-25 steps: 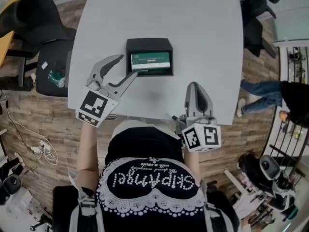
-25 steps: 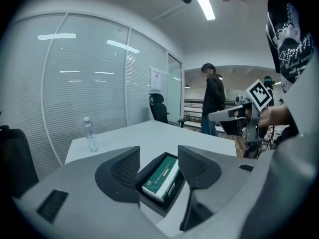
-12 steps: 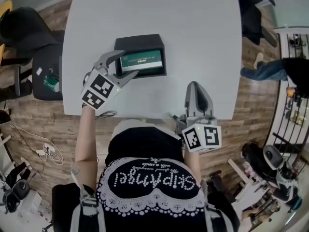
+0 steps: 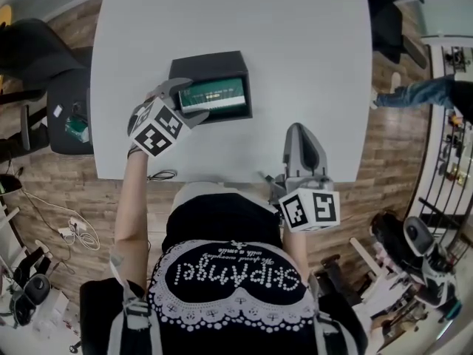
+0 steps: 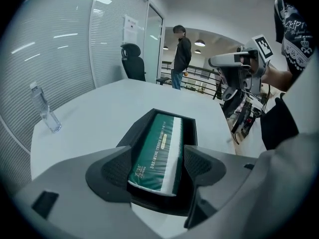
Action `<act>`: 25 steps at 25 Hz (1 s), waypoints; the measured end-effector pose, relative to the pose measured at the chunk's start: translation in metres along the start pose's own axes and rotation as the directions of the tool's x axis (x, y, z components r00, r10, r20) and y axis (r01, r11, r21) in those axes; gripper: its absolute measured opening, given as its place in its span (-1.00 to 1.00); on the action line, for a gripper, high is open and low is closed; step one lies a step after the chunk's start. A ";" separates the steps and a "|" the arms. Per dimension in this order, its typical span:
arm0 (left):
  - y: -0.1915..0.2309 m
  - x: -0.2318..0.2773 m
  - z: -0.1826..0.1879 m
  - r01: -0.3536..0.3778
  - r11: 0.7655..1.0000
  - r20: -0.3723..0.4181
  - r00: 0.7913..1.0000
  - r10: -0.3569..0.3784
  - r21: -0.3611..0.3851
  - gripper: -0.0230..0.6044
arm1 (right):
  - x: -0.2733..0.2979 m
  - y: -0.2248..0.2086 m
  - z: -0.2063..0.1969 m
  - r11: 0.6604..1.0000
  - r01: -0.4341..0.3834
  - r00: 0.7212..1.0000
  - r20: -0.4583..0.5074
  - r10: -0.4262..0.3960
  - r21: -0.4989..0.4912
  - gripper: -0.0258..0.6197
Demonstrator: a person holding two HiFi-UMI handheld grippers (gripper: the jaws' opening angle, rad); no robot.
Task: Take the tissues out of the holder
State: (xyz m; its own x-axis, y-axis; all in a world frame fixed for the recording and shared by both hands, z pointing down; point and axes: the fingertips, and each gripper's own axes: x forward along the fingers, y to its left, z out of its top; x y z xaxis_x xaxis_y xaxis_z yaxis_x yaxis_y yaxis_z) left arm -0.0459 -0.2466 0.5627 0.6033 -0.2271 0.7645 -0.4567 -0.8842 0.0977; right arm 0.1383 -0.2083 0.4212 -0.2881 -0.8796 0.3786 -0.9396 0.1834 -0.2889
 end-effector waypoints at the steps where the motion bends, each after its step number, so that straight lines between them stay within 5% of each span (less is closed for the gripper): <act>1: 0.000 0.002 -0.002 0.008 1.000 -0.011 1.000 -0.008 -0.001 0.12 | 0.001 0.000 0.000 1.000 0.002 1.000 -0.002 -0.002 0.000 -0.82; 19: -0.006 0.021 -0.018 0.084 0.995 -0.176 0.981 -0.075 0.047 0.14 | 0.005 -0.008 -0.002 1.000 0.026 1.000 -0.012 -0.026 0.013 -0.82; 25: -0.005 0.029 -0.022 0.065 0.992 -0.248 0.968 -0.035 0.112 0.14 | 0.006 -0.008 -0.002 1.000 0.026 1.000 -0.016 -0.025 0.012 -0.82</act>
State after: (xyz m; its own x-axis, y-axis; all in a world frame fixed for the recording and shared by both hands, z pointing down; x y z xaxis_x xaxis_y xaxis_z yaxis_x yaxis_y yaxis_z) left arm -0.0402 -0.2395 0.5984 0.4380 -0.0875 0.8947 -0.3404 -0.9373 0.0750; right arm 0.1435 -0.2139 0.4272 -0.2672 -0.8767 0.4000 -0.9444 0.1556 -0.2898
